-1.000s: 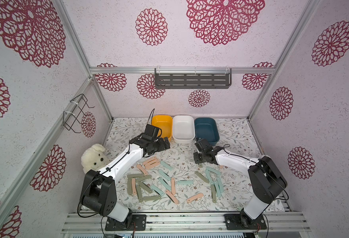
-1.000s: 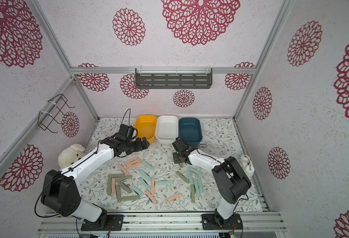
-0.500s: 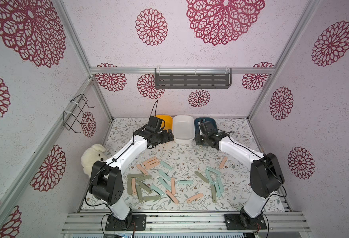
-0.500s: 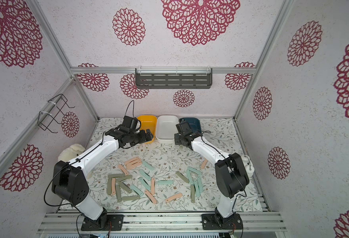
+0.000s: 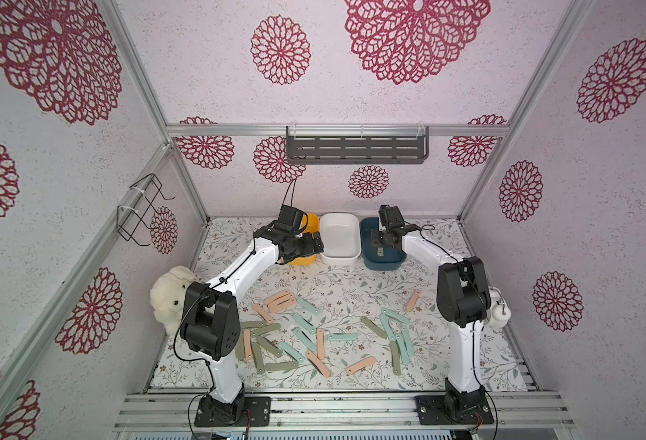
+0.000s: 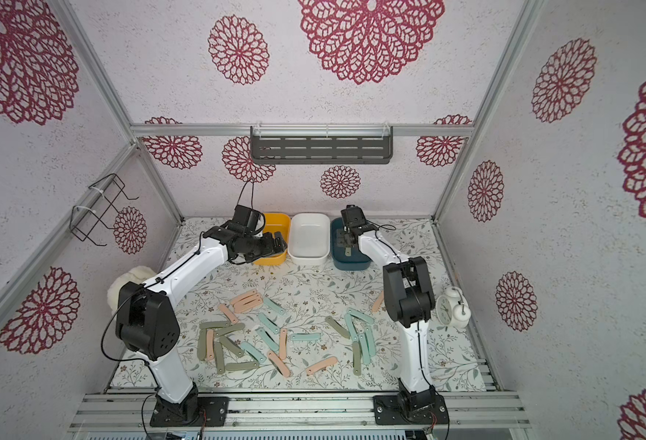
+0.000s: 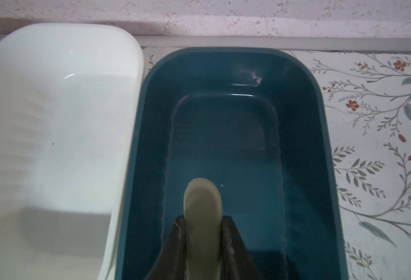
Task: Place the fruit knives into the storage box by color
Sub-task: Place the fruit knife in the storage box.
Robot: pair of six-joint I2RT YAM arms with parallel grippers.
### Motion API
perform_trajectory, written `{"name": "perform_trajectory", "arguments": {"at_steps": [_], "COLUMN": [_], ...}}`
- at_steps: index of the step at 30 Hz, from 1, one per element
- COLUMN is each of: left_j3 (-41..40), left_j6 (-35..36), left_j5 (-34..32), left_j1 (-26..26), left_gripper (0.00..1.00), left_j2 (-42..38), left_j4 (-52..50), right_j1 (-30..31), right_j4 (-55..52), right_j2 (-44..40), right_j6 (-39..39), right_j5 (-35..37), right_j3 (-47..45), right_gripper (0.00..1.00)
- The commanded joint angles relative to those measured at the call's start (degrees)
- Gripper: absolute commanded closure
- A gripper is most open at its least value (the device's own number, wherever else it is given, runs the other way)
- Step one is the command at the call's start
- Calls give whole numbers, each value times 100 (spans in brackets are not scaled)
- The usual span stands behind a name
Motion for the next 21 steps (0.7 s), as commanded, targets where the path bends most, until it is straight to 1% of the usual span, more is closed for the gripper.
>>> {"name": "perform_trajectory", "arguments": {"at_steps": [1,14,21], "left_j3": [118,47,-46], "left_j6": [111,90,124], "left_j5": [74,121,119], "left_j1": [88,118,128], "left_gripper": [3,3,3], "left_j2": [78,118,89], "left_j4": [-110,-103,-111], "right_j1": [-99,-224,-248], "right_j4": [-64,-371,-656], "right_j2": [247,1654,2213], "right_j6": [-189,-495,-609], "right_j5": [-76,1,44], "right_j3": [438,1862,2664], "right_gripper": [85,85,85]}}
